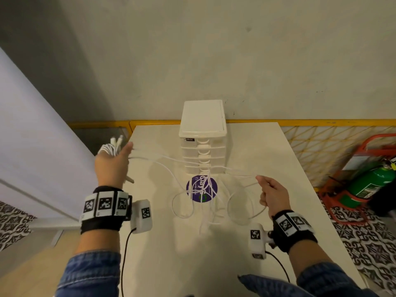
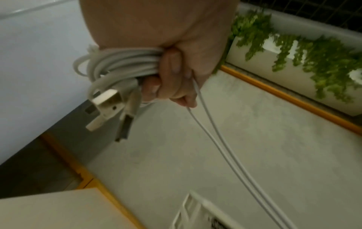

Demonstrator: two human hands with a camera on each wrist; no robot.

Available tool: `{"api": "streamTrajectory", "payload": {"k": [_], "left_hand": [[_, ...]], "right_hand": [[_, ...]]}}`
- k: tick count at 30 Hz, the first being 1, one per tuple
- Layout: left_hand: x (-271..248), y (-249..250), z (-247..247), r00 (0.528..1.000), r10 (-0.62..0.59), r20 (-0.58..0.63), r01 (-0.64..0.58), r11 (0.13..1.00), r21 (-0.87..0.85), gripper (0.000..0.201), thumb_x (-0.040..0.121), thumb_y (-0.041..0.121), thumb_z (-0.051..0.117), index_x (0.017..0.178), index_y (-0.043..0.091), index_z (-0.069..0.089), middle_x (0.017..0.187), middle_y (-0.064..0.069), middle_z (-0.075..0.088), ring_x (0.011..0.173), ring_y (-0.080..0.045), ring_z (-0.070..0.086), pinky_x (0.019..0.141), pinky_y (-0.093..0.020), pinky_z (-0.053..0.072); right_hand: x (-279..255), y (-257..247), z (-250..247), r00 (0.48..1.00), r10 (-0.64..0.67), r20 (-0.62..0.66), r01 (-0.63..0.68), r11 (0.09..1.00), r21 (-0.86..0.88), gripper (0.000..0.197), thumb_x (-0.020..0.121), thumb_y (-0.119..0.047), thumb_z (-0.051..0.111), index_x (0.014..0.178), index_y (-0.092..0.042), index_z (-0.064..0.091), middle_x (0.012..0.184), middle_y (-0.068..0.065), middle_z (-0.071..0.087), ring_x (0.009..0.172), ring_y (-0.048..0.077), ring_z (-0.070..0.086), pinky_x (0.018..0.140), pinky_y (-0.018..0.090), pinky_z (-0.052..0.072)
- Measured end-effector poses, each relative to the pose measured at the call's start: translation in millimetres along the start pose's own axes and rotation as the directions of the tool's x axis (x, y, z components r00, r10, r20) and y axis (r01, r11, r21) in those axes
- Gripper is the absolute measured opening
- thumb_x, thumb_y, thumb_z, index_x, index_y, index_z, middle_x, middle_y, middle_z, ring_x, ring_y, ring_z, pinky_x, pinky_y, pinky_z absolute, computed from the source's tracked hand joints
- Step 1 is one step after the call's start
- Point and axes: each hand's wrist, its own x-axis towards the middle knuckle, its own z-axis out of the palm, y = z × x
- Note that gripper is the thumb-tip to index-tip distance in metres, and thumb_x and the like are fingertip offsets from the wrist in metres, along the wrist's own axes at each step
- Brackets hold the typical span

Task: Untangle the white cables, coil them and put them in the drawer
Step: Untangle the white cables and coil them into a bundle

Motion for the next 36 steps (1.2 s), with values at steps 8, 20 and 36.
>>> {"api": "streamTrajectory", "payload": {"k": [8,20,36], "left_hand": [[-37.8,7.4,41.9,0.953,-0.080,0.294,0.057,0.995,0.084,0.033,0.084,0.037,0.069,0.085,0.005,0.063,0.062,-0.005,0.055,0.055,-0.018,0.050,0.052,-0.026,0.042],[-40.5,35.8,48.2,0.904,0.150,0.400,-0.226,0.962,0.151,0.050,0.080,0.042,0.071,0.085,-0.006,0.057,0.066,-0.011,0.055,0.054,-0.018,0.049,0.050,-0.026,0.043],[-81.2,15.5,54.9,0.257,0.108,0.960,0.210,0.964,-0.164,0.034,0.080,0.039,0.064,0.057,0.016,0.055,0.039,0.006,0.026,0.033,-0.009,0.017,0.039,-0.019,0.013]], "right_hand": [[-14.1,-19.9,31.6,0.933,-0.265,0.245,0.360,0.634,-0.685,0.068,0.087,-0.048,0.056,0.141,-0.013,0.037,0.145,0.011,0.036,0.133,0.025,0.034,0.111,0.035,0.029],[-41.5,-7.6,60.7,0.722,-0.117,0.682,0.457,0.820,-0.344,0.014,0.083,-0.025,0.068,0.074,-0.013,0.067,0.065,-0.006,0.060,0.063,0.004,0.055,0.068,0.027,0.046],[8.5,-58.3,41.4,0.670,-0.426,0.608,0.738,0.476,-0.478,0.017,0.081,-0.027,0.068,0.064,-0.028,0.070,0.051,-0.016,0.056,0.055,0.003,0.055,0.057,0.018,0.037]]}}
